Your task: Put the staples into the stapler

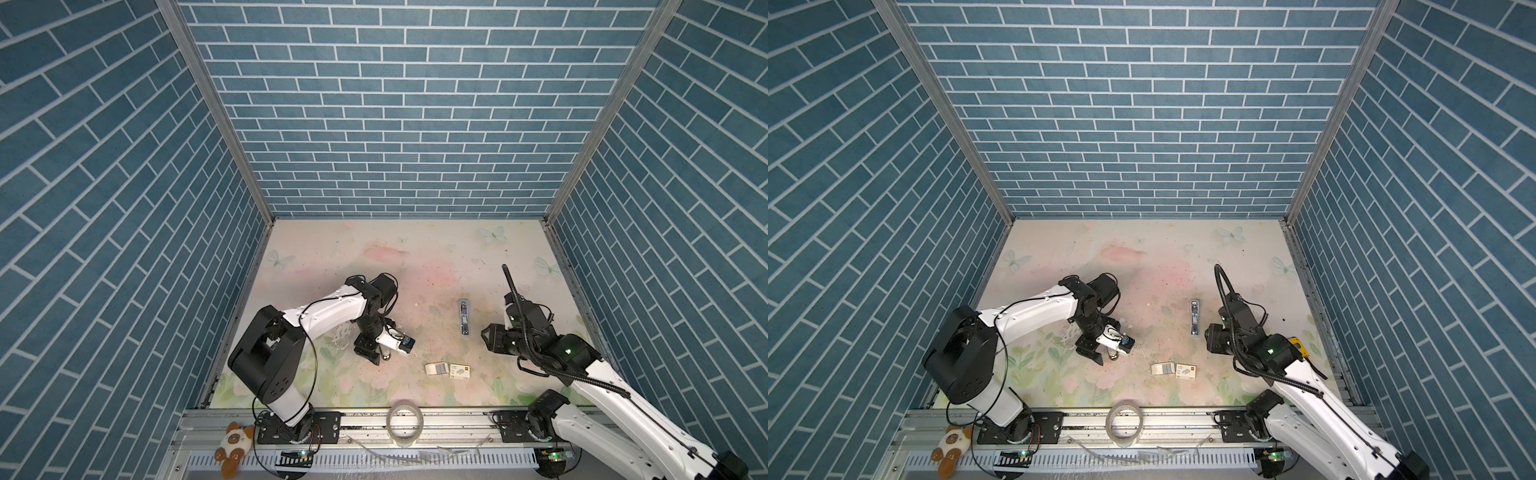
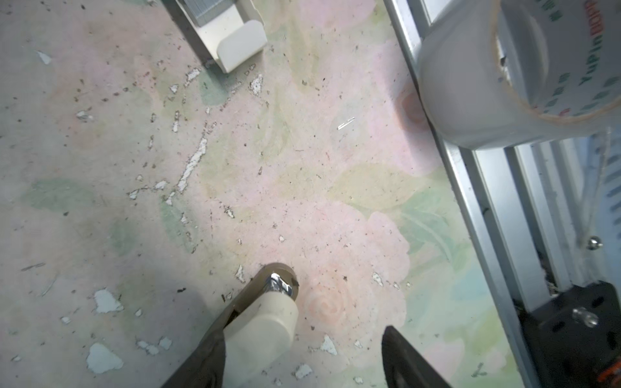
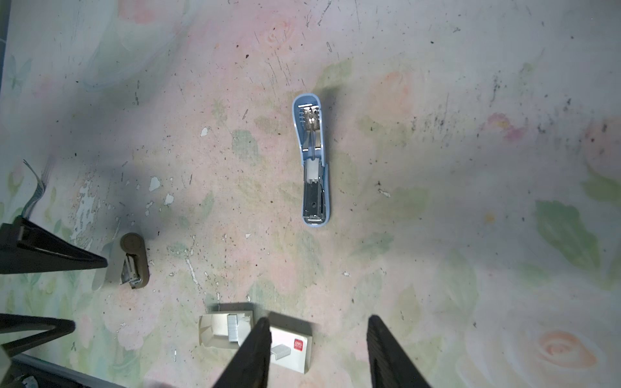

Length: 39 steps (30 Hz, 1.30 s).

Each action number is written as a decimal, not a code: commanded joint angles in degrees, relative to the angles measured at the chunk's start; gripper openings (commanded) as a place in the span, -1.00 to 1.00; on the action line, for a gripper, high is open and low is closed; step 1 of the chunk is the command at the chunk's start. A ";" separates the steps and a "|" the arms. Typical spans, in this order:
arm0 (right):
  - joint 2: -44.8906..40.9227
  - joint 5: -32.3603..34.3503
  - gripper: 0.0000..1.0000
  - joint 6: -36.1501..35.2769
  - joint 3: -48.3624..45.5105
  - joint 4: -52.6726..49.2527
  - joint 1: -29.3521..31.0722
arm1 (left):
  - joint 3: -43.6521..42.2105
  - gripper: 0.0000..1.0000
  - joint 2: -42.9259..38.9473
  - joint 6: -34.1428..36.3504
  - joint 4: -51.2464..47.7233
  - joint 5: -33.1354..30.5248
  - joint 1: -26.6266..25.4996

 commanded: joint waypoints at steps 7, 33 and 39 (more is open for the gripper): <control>-4.41 1.25 -0.05 4.45 -1.37 -4.22 -0.23 | -3.23 0.45 0.28 1.02 11.66 -2.28 -0.98; -2.61 1.31 -0.13 2.35 -1.99 -1.61 -0.22 | -4.83 -0.31 -0.51 -2.12 12.72 -4.51 -2.96; -2.92 0.92 -0.15 2.42 -2.46 -1.46 -0.22 | -4.02 -0.57 -0.06 -2.86 11.34 -4.69 -3.14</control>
